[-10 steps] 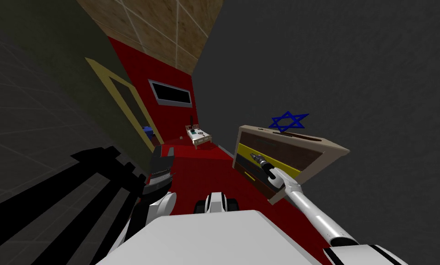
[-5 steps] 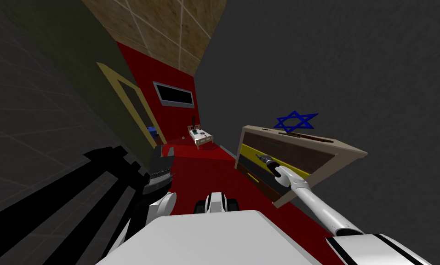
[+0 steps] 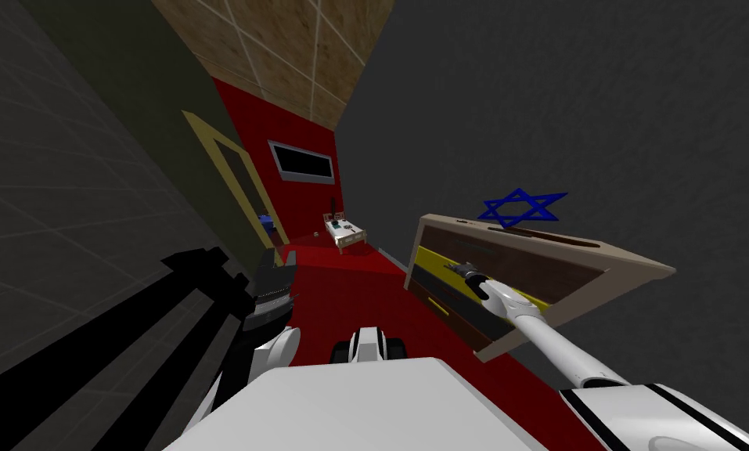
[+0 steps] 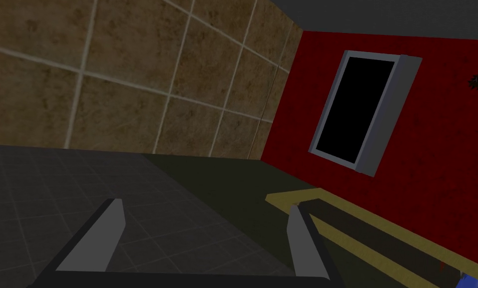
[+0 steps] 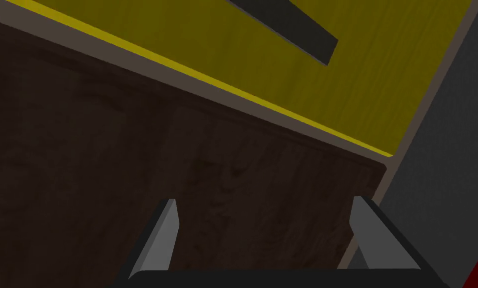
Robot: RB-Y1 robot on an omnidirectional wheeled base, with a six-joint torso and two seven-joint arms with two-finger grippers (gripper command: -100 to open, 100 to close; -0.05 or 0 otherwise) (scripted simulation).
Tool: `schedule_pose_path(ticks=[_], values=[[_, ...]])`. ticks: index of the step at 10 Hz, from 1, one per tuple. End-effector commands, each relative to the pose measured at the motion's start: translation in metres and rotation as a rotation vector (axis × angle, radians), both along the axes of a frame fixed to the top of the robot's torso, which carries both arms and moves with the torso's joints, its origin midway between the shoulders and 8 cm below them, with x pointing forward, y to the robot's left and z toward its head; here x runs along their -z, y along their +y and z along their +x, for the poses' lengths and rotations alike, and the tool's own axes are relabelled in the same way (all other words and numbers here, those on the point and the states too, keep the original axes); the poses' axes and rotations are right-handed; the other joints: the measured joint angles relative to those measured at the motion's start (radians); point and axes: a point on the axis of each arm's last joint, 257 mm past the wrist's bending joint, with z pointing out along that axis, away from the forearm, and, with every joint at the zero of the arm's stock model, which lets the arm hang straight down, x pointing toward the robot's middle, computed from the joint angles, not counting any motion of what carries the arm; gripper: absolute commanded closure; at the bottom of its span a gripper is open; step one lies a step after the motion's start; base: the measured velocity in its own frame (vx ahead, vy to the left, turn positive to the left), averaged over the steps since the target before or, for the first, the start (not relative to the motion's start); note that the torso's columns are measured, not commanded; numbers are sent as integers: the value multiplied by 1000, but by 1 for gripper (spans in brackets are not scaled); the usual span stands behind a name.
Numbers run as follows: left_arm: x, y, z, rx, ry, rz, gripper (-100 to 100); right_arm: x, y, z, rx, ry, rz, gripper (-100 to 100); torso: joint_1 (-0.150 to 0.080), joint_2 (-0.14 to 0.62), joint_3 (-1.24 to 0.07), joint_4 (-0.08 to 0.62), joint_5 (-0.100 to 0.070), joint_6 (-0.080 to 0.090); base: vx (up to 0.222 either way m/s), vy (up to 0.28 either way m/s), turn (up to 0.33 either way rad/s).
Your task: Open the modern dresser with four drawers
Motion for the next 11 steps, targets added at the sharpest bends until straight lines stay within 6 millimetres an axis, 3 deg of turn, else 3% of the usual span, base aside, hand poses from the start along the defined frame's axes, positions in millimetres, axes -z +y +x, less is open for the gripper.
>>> schedule_pose_path(ticks=[1, 3, 5, 6, 8, 10, 11], values=[[0, 0, 0, 0, 0, 0, 0, -22, -46, -14, 62, 42, -111, -100, -2, 1, 0, 0, 0, 0, 7, 80, 40], [0, 0, 0, 0, 0, 0, 0, -19, -49, -17, 69, 48, -110, -100, -4, 2, 1, 1, -1, 0, 10, 41, 11], [0, 0, 0, 0, 0, 0, 0, -45, -93, -34, 132, 93, -223, -100, -2, 0, 0, 0, -1, 0, 21, 68, 63], [0, 0, 0, 0, 0, 0, 0, -45, -96, -37, 138, 97, -225, -100, 1, 0, 0, 0, 0, 0, 22, 74, 23], [0, 0, 0, 0, 0, 0, 0, -73, -132, -54, 195, 134, -322, -100, -1, 0, 0, 0, 0, 0, 35, 91, 54], [0, 0, 0, 0, 0, 0, 0, -72, -134, -56, 201, 139, -321, -100, -3, 1, 1, 0, -1, 0, 20, 40, 2], [0, 0, 0, 0, 0, 0, 0, -84, -150, -66, 228, 156, -362, -100, -6, 2, 1, 0, -2, 0, 8, 22, 37]])
